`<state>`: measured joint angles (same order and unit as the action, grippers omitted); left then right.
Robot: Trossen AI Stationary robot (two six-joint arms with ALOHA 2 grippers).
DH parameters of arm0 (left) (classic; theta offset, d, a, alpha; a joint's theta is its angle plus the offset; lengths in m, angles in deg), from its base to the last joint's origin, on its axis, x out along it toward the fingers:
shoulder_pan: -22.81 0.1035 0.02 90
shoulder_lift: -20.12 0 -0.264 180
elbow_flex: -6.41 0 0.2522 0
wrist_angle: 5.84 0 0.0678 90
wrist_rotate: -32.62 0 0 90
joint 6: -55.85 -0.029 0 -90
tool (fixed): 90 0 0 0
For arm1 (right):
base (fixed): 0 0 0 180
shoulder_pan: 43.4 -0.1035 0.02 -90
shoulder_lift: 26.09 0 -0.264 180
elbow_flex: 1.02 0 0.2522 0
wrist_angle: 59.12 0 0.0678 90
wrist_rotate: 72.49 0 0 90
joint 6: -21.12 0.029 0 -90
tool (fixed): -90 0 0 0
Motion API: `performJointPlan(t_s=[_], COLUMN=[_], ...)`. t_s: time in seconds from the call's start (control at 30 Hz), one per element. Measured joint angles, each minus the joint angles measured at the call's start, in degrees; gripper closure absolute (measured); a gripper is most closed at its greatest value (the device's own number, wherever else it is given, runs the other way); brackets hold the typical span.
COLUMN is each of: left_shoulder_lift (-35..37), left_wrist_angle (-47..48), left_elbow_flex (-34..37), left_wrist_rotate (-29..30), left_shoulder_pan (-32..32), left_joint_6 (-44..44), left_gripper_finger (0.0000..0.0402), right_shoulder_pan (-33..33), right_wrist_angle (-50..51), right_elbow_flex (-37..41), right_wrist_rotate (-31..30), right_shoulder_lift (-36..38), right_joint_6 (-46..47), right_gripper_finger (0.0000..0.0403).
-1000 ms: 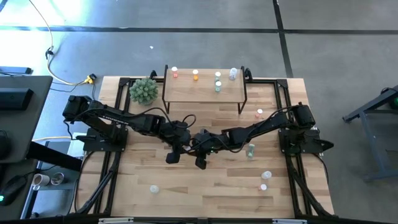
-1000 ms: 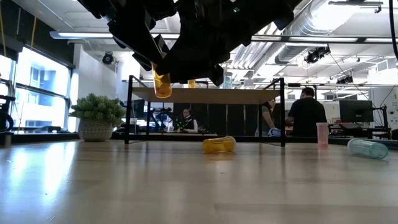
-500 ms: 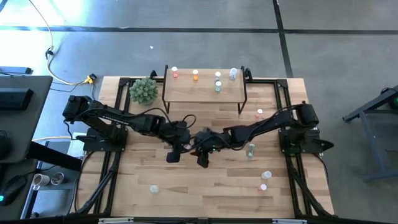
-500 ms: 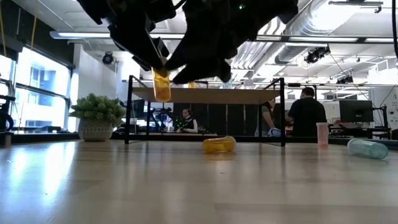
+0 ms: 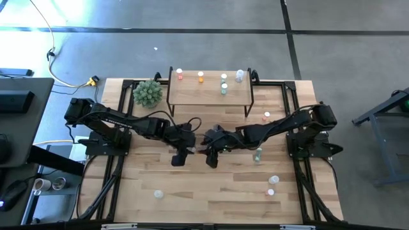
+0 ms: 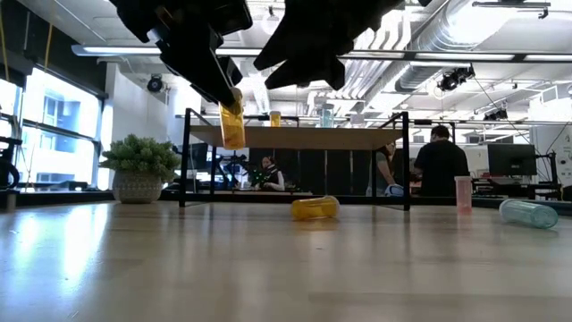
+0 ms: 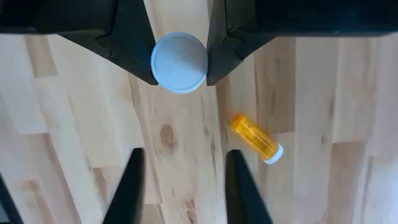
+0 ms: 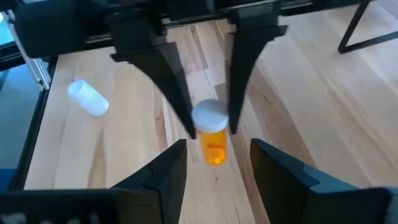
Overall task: Pick and place medicine bottles onto shelf by color
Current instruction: Put the bottom orange pill bottle on the shelf aligned with the other orange pill bottle
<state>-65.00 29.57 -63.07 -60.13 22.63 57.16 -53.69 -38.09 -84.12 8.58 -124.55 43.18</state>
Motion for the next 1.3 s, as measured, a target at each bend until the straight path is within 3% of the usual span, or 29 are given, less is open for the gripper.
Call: performJointPlan(t_s=[0.23, 0.47, 0.87, 1.07, 1.3], left_shoulder_lift=[0.0, 0.04, 0.04, 0.03, -0.68], left_wrist_angle=[0.74, 12.1, 20.53, 23.6, 25.54], left_elbow_flex=[-0.31, -9.33, -19.5, -24.65, -33.11], left_wrist_rotate=[2.46, 8.09, 8.36, 8.44, 8.56], left_shoulder_pan=[1.37, 4.62, 14.26, 18.99, 25.51], left_joint_6=[-0.85, -5.8, -10.09, -12.53, -13.92], left_gripper_finger=[0.0286, 0.0286, 0.0286, 0.0286, 0.0286], right_shoulder_pan=[-0.03, -0.11, 0.03, 1.3, 1.41], right_wrist_angle=[3.35, 10.54, 13.94, 16.74, 17.8], right_elbow_flex=[0.0, 0.0, 0.0, 0.0, 0.0], right_wrist_rotate=[0.01, -2.35, -13.75, -14.88, -15.04], right_shoulder_lift=[1.32, 6.18, 18.35, 23.98, 25.62], right_joint_6=[0.15, 0.39, -3.15, -3.1, -3.1], right_gripper_finger=[0.0238, 0.0238, 0.0238, 0.0238, 0.0238])
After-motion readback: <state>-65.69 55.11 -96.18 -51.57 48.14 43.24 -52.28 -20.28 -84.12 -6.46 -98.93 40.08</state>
